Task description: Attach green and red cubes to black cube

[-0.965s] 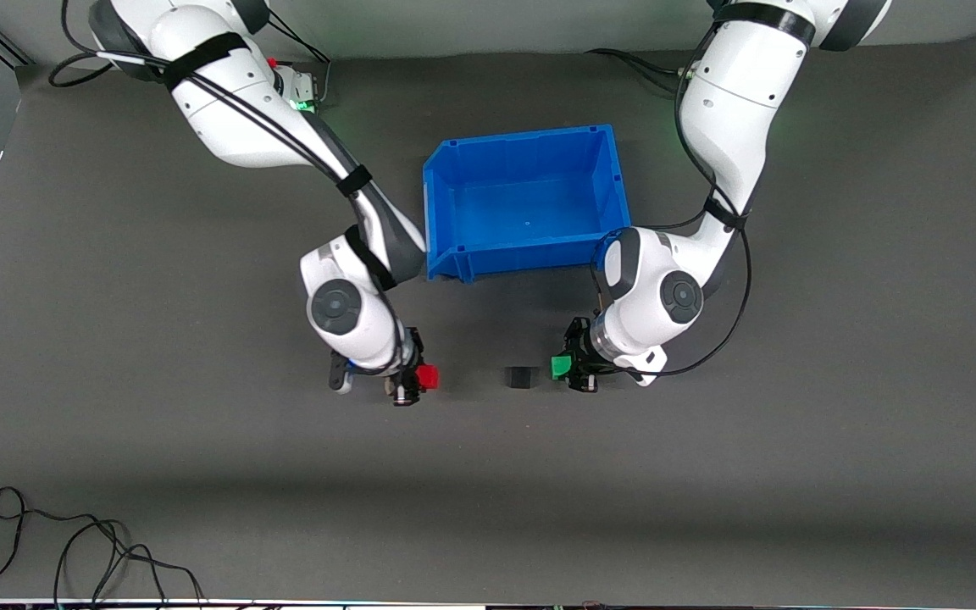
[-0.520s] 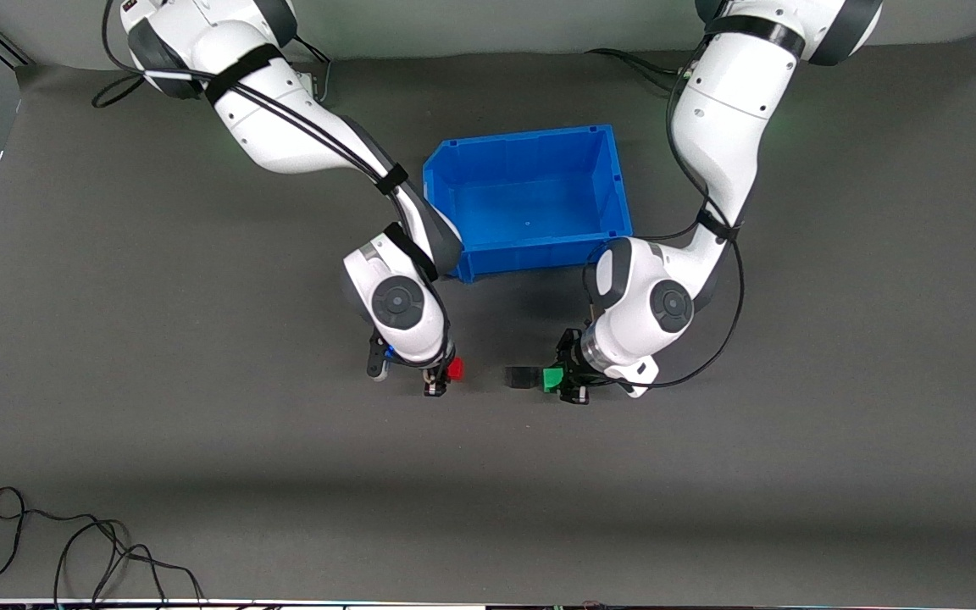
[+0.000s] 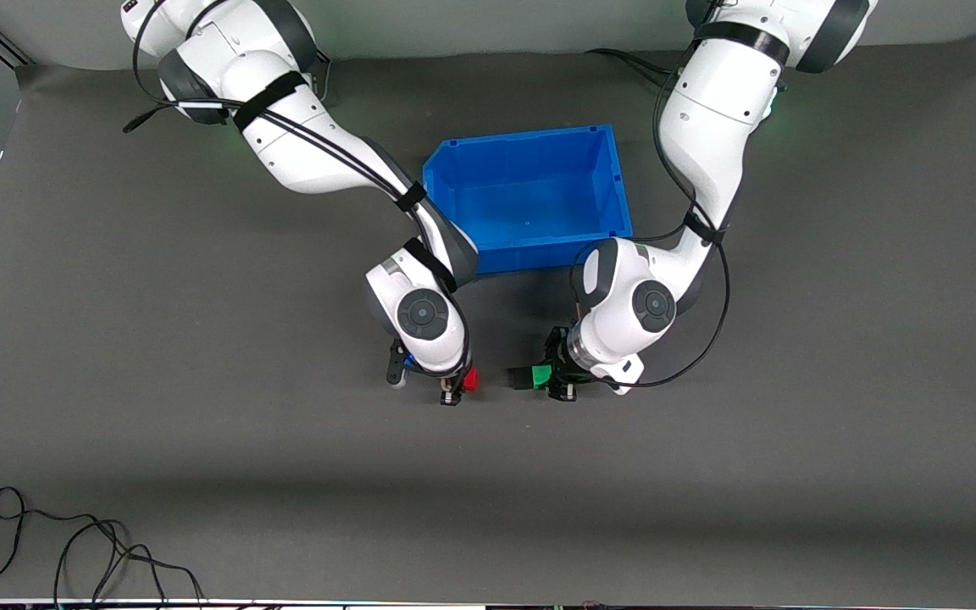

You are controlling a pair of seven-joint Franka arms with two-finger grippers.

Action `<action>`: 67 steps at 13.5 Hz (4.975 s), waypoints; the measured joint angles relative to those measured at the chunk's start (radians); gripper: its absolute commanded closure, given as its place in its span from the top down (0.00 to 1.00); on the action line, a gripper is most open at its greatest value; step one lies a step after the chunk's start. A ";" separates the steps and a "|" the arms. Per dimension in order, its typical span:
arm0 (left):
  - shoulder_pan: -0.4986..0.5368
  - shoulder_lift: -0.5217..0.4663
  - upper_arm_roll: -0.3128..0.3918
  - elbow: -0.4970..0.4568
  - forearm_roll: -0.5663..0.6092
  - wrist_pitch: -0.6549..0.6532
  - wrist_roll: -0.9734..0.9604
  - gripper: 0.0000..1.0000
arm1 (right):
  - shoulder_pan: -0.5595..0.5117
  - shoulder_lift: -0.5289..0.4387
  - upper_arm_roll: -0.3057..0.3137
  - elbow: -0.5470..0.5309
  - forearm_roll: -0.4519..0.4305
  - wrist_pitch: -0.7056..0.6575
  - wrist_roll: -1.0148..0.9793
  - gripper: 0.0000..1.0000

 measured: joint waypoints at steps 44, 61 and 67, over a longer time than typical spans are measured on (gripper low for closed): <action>0.438 -0.556 0.254 0.035 0.366 -0.988 1.154 1.00 | -0.153 -0.307 -0.015 0.134 0.057 -0.564 -0.578 0.95; 0.364 -0.695 0.180 0.074 0.552 -1.002 1.733 1.00 | -0.607 -0.783 -0.048 -0.074 0.023 -0.876 -2.178 0.99; 0.479 -0.696 0.067 0.066 0.554 -0.997 1.734 1.00 | -0.607 -0.882 -0.067 -0.269 0.022 -0.751 -2.221 0.99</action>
